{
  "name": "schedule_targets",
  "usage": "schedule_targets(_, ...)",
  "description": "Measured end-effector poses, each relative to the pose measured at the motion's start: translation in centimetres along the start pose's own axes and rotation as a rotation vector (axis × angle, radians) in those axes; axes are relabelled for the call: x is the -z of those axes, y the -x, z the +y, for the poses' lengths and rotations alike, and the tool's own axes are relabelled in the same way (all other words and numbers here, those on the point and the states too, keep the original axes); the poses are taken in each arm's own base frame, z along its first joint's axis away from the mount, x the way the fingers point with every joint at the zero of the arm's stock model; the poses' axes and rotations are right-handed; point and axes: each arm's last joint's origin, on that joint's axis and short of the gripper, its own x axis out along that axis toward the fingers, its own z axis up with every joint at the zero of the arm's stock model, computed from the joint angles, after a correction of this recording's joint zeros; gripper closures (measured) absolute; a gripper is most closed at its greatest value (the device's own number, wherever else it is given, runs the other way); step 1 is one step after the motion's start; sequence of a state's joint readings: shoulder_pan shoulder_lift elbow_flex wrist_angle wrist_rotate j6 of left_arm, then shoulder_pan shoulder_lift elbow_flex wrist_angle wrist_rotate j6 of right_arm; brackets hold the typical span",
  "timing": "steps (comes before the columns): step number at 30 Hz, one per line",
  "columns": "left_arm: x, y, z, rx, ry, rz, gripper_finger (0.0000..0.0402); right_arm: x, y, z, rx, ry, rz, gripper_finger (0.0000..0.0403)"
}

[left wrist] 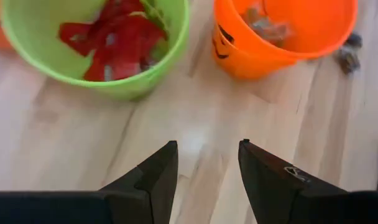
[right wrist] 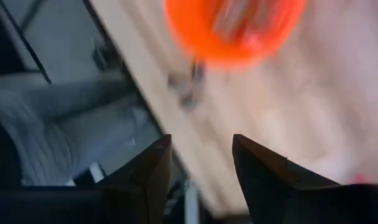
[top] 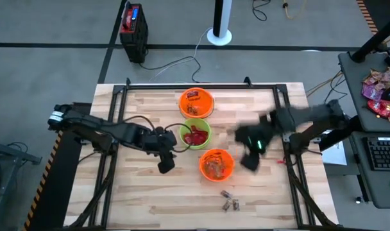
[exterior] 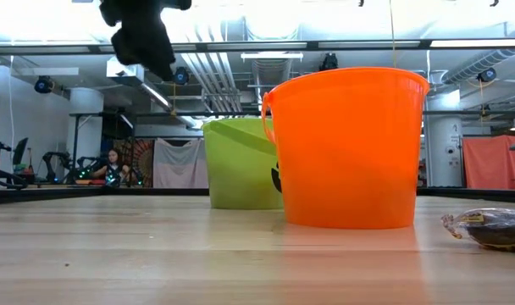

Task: Sort candy by brand, put in halloween buckets
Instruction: Put the black gummy into the top orange bucket

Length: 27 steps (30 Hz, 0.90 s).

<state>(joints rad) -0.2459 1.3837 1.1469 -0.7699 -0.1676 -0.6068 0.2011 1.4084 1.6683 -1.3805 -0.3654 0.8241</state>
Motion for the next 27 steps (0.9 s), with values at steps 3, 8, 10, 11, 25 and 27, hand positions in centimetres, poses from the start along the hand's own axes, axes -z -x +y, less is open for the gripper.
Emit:
schedule_targets(3, -0.1, 0.0, 0.1, 0.03, -0.037, -0.046, 0.0248, 3.8, -3.3, 2.5, 0.065, -0.072, 0.031, 0.0233)
schedule_targets(8, -2.8, 3.7, -1.0, 0.096, -0.117, -0.17, 0.0248, 7.6, -9.5, 3.9, 0.132, -0.253, -0.096, 0.0215)
schedule_targets(10, -4.4, 6.3, -1.6, 0.131, -0.142, -0.238, 0.0248, 8.4, -12.1, 3.7, 0.122, -0.308, -0.147, 0.0209)
schedule_targets(11, -5.1, 7.6, -1.9, 0.147, -0.153, -0.269, 0.0248, 8.7, -13.5, 3.6, 0.116, -0.333, -0.149, 0.0207)
schedule_targets(25, -8.1, 17.2, -1.8, 0.104, -0.254, -0.467, 0.0248, 8.0, -27.1, 3.4, 0.213, -0.439, -0.124, 0.0202)
schedule_targets(27, -8.2, 17.5, -1.8, 0.108, -0.251, -0.479, 0.0248, 7.9, -27.9, 3.5, 0.226, -0.443, -0.116, 0.0202)
